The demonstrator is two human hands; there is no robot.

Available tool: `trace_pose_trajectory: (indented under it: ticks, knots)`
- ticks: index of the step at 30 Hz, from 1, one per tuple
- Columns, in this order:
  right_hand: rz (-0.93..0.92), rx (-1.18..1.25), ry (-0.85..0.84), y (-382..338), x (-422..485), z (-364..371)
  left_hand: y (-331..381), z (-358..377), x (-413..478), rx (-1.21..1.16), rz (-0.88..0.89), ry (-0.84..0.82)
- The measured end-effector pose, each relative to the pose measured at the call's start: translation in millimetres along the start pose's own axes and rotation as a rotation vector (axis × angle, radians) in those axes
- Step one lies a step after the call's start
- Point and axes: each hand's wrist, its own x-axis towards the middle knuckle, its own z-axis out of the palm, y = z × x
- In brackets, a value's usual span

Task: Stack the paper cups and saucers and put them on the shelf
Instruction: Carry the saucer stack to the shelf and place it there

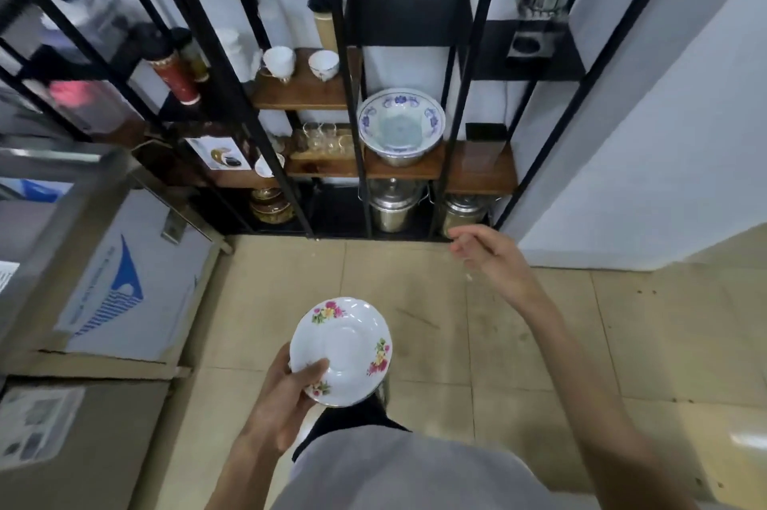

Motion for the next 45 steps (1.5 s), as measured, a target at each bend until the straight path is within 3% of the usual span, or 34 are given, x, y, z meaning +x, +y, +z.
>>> trace_pose_trajectory:
  ticks: [7,11,15,22,27,30,34,38,45]
  knots:
    - [0.178,0.098,0.110,6.9,69.0,14.8,141.9,33.1,129.7,0.070,0.019,-0.045]
    - [0.261,0.106,0.193,15.5,95.0,-9.6,225.7,69.8,193.5,0.057,0.068,-0.114]
    - [0.219,0.106,0.245,6.8,160.7,-56.6,298.4,117.8,248.1,0.001,0.151,-0.125]
    - [-0.198,0.026,0.330,-138.5,299.4,-133.1,387.1,180.2,291.3,-0.063,0.258,-0.129]
    - [-0.735,-0.267,0.716,-280.6,354.2,-175.6,438.3,202.2,318.8,-0.042,0.269,-0.202]
    - [-0.790,-0.297,0.785,-353.8,379.8,-191.8,452.9,212.2,340.8,-0.025,0.249,-0.209]
    - [-0.873,-0.080,0.696,-413.8,407.7,-203.9,467.0,233.1,363.5,-0.028,0.237,-0.264]
    - [-0.878,0.157,0.635,-421.0,423.0,-200.9,465.2,247.6,388.5,-0.033,0.200,-0.200]
    - [-0.899,0.226,0.704,-417.7,432.9,-196.6,466.6,284.0,445.0,-0.103,0.123,-0.043]
